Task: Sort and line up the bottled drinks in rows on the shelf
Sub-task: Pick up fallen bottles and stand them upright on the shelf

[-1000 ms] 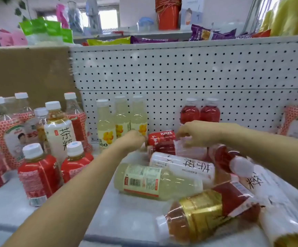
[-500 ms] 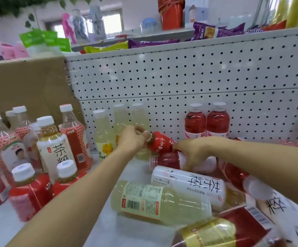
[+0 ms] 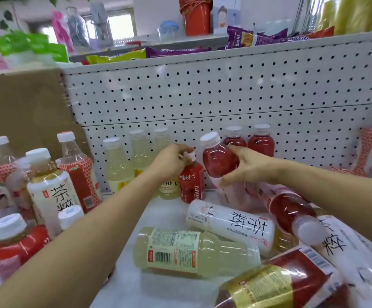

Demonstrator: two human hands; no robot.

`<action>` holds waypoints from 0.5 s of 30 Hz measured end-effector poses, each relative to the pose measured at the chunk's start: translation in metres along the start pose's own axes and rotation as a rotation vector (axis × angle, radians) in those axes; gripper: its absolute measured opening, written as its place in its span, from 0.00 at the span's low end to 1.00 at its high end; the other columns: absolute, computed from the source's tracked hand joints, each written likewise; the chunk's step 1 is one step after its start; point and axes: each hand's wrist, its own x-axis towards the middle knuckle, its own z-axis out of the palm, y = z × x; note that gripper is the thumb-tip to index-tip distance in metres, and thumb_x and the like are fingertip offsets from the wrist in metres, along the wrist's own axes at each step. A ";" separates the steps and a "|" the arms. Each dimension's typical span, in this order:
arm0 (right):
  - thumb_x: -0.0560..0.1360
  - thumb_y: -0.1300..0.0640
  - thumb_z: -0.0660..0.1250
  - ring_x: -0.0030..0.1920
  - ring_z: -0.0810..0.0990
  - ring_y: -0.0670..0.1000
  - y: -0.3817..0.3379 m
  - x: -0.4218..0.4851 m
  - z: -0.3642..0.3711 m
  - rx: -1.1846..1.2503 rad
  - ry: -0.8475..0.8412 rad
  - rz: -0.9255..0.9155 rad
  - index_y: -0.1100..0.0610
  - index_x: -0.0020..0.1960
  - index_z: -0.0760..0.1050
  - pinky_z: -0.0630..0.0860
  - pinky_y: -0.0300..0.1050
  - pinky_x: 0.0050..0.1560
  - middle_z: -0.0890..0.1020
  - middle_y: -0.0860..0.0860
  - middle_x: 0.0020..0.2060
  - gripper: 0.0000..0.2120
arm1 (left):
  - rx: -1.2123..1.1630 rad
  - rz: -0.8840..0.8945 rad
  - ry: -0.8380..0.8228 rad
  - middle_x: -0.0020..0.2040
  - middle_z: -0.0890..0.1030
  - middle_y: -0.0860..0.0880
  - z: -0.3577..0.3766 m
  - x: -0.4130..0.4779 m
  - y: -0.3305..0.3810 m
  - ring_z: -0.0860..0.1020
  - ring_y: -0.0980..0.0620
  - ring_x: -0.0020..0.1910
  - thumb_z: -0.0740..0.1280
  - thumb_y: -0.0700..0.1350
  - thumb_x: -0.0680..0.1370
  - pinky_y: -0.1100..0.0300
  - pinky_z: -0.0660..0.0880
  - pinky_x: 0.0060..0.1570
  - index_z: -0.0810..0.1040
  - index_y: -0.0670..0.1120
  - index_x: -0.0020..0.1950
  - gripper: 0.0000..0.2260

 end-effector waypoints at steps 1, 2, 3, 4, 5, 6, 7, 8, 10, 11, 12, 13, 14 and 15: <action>0.59 0.51 0.82 0.54 0.83 0.47 0.001 0.002 0.002 0.002 0.011 0.018 0.48 0.63 0.71 0.78 0.49 0.61 0.84 0.47 0.53 0.36 | -0.029 -0.020 -0.017 0.60 0.80 0.46 0.000 -0.004 -0.001 0.79 0.48 0.56 0.64 0.45 0.82 0.57 0.75 0.52 0.75 0.50 0.71 0.16; 0.58 0.50 0.82 0.55 0.83 0.48 0.002 0.004 0.005 0.008 0.019 0.041 0.49 0.64 0.71 0.78 0.49 0.61 0.84 0.47 0.53 0.37 | -0.058 -0.036 -0.032 0.62 0.80 0.46 0.001 -0.009 -0.001 0.79 0.48 0.58 0.65 0.45 0.82 0.55 0.75 0.57 0.73 0.51 0.72 0.17; 0.59 0.52 0.82 0.55 0.83 0.48 0.001 0.005 0.008 0.028 0.027 0.057 0.49 0.64 0.71 0.78 0.49 0.60 0.84 0.48 0.53 0.37 | -0.080 -0.042 -0.039 0.65 0.79 0.46 0.000 -0.015 -0.001 0.78 0.49 0.61 0.65 0.44 0.82 0.53 0.74 0.62 0.72 0.51 0.73 0.19; 0.60 0.54 0.82 0.55 0.83 0.48 0.001 0.005 0.010 0.056 0.031 0.067 0.50 0.64 0.72 0.79 0.48 0.59 0.84 0.48 0.53 0.35 | -0.099 -0.041 -0.038 0.67 0.77 0.46 -0.001 -0.024 -0.001 0.76 0.50 0.63 0.66 0.45 0.82 0.53 0.72 0.65 0.71 0.51 0.74 0.20; 0.62 0.56 0.82 0.54 0.83 0.48 -0.001 0.004 0.012 0.075 0.030 0.072 0.50 0.63 0.72 0.79 0.47 0.58 0.84 0.49 0.53 0.33 | -0.120 -0.033 -0.030 0.69 0.75 0.48 -0.003 -0.034 0.000 0.74 0.52 0.65 0.66 0.45 0.81 0.55 0.71 0.65 0.70 0.52 0.74 0.21; 0.63 0.56 0.82 0.54 0.83 0.49 -0.003 0.003 0.013 0.083 0.032 0.083 0.51 0.63 0.72 0.80 0.46 0.57 0.84 0.49 0.53 0.32 | -0.142 -0.022 -0.016 0.71 0.73 0.50 -0.005 -0.045 0.001 0.72 0.54 0.66 0.66 0.46 0.81 0.57 0.69 0.63 0.69 0.52 0.75 0.21; 0.64 0.55 0.82 0.54 0.83 0.49 -0.005 0.001 0.014 0.073 0.035 0.096 0.51 0.63 0.72 0.80 0.46 0.56 0.84 0.50 0.53 0.31 | -0.159 -0.012 -0.003 0.71 0.72 0.52 -0.005 -0.058 0.001 0.71 0.56 0.66 0.66 0.47 0.81 0.58 0.68 0.62 0.68 0.53 0.76 0.22; 0.65 0.54 0.81 0.53 0.83 0.49 -0.005 0.000 0.013 0.046 0.043 0.119 0.52 0.62 0.72 0.80 0.46 0.55 0.84 0.50 0.53 0.30 | -0.156 0.008 0.002 0.72 0.71 0.54 -0.006 -0.073 0.001 0.70 0.58 0.66 0.66 0.48 0.81 0.57 0.68 0.63 0.67 0.54 0.76 0.23; 0.67 0.52 0.79 0.48 0.83 0.49 -0.009 -0.006 0.012 -0.016 0.066 0.192 0.54 0.57 0.73 0.79 0.44 0.50 0.84 0.50 0.50 0.24 | -0.065 0.062 -0.036 0.73 0.70 0.57 -0.003 -0.105 -0.003 0.69 0.60 0.66 0.65 0.53 0.80 0.56 0.69 0.67 0.65 0.56 0.76 0.24; 0.69 0.50 0.78 0.44 0.82 0.50 -0.013 -0.012 0.011 -0.057 0.073 0.234 0.55 0.55 0.73 0.79 0.44 0.47 0.83 0.50 0.46 0.21 | -0.005 0.082 -0.071 0.73 0.69 0.58 0.000 -0.120 -0.008 0.68 0.60 0.68 0.63 0.57 0.79 0.55 0.68 0.69 0.64 0.57 0.77 0.26; 0.71 0.48 0.76 0.41 0.80 0.50 -0.017 -0.020 0.010 -0.111 0.070 0.272 0.56 0.53 0.74 0.79 0.47 0.45 0.82 0.51 0.43 0.19 | 0.042 0.091 -0.113 0.74 0.68 0.59 0.001 -0.134 -0.012 0.67 0.60 0.70 0.61 0.63 0.77 0.55 0.67 0.70 0.63 0.57 0.77 0.29; 0.72 0.46 0.75 0.39 0.78 0.51 -0.022 -0.030 0.011 -0.177 0.057 0.293 0.58 0.52 0.76 0.79 0.49 0.45 0.80 0.52 0.40 0.18 | 0.080 0.099 -0.153 0.74 0.67 0.59 0.001 -0.145 -0.016 0.66 0.60 0.71 0.57 0.68 0.74 0.54 0.67 0.71 0.62 0.57 0.77 0.33; 0.73 0.46 0.73 0.38 0.77 0.51 -0.027 -0.041 0.013 -0.244 0.031 0.291 0.58 0.50 0.77 0.79 0.48 0.44 0.79 0.53 0.39 0.16 | 0.118 0.110 -0.190 0.75 0.67 0.59 0.001 -0.152 -0.020 0.66 0.60 0.71 0.55 0.72 0.71 0.53 0.67 0.71 0.62 0.57 0.77 0.37; 0.75 0.46 0.71 0.37 0.76 0.50 -0.032 -0.052 0.016 -0.321 -0.017 0.276 0.56 0.47 0.77 0.78 0.45 0.41 0.79 0.51 0.38 0.13 | 0.152 0.124 -0.228 0.75 0.67 0.58 -0.001 -0.157 -0.024 0.67 0.59 0.71 0.54 0.75 0.71 0.52 0.67 0.71 0.62 0.57 0.77 0.39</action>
